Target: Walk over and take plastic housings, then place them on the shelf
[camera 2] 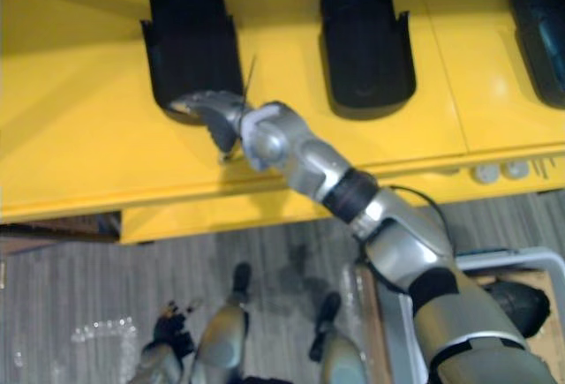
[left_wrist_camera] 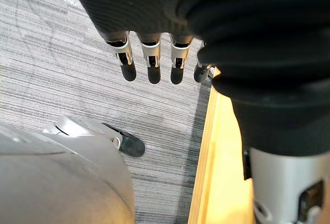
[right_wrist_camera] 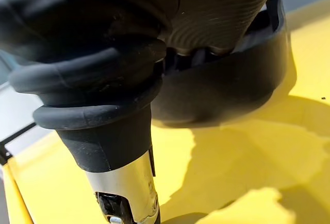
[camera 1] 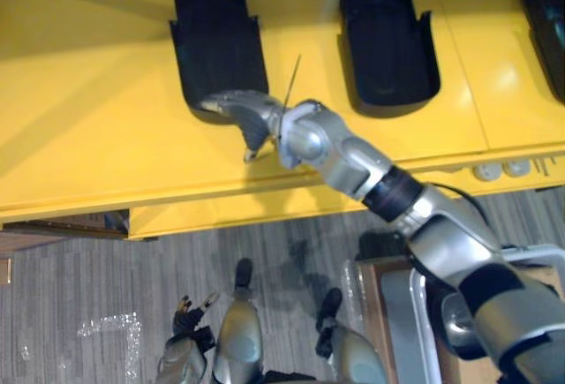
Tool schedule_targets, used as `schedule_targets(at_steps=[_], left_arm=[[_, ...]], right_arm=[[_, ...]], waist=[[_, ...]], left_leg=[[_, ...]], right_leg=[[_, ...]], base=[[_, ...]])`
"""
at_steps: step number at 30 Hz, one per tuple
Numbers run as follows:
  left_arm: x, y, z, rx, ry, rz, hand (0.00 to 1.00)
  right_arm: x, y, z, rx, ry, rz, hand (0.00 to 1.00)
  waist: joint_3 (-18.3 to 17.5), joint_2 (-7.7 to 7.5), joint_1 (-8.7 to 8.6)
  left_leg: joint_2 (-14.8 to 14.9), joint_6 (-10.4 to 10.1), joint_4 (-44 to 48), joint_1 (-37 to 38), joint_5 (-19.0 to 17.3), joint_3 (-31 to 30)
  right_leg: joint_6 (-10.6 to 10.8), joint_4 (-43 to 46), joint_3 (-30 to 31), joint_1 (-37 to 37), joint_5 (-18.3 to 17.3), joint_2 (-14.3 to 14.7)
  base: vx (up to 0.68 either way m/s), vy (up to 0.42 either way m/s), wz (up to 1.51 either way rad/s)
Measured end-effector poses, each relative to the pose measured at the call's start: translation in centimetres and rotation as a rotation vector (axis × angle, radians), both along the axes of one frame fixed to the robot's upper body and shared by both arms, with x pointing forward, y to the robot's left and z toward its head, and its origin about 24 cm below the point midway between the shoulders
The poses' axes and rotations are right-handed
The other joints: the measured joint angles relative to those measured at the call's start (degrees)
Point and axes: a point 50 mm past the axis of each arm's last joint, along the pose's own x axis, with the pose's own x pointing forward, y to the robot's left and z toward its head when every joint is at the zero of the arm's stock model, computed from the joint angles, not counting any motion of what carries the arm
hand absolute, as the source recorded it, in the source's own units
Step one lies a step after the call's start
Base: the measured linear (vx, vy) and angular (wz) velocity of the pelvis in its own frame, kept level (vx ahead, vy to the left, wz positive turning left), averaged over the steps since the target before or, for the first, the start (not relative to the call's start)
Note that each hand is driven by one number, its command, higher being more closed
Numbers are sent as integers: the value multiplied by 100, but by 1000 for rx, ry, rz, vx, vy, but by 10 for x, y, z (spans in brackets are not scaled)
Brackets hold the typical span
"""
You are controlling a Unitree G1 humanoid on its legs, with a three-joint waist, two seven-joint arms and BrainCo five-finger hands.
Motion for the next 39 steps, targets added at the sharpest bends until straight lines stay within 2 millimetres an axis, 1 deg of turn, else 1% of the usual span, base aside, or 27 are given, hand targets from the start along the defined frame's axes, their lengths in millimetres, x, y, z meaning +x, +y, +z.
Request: schedule_targets(at_steps=[5, 12, 18, 26, 33, 39], left_arm=[[-1, -1, 0, -1, 2, 0, 0], [-1, -1, -1, -6, -1, -5, 0], [0, -2, 0, -12, -6, -12, 0], [0, -2, 0, -11, -5, -11, 0], [0, -2, 0, -11, -5, -12, 0], [0, -4, -1, -10, -3, -19, 0]], right_arm=[[2, 0, -1, 35, -15, 0, 0], [2, 0, -1, 66, 0, 2, 0], [1, 2, -3, 70, 14, 10, 0], [-2, 6, -10, 58, 76, 33, 0], [-3, 8, -11, 59, 81, 36, 0], [-5, 11, -13, 48, 80, 43, 0]], waist=[[38, 69, -5], [38, 70, -7], [38, 70, -7], [36, 72, -16], [34, 76, -35], [10, 112, -63]], left_leg=[[-5, 3, 31, -1, -2, -8], [-10, 3, 33, -10, -2, -22], [-14, 3, 41, -10, -2, -28], [-15, 10, 77, 2, -10, -31], [-15, 10, 80, 3, -10, -25], [-13, 11, 81, 4, -11, -22]], right_leg=[[1, 15, -1, 4, -1, -6], [1, 15, -12, 8, -1, -9], [2, 15, -15, 19, -2, -11], [1, 22, -15, 50, -2, -14], [1, 19, -13, 50, -1, -14], [1, 14, -10, 70, 0, -11]], base=[[0, 0, 0], [0, 0, 0], [0, 0, 0], [0, 0, 0], [0, 0, 0], [0, 0, 0]])
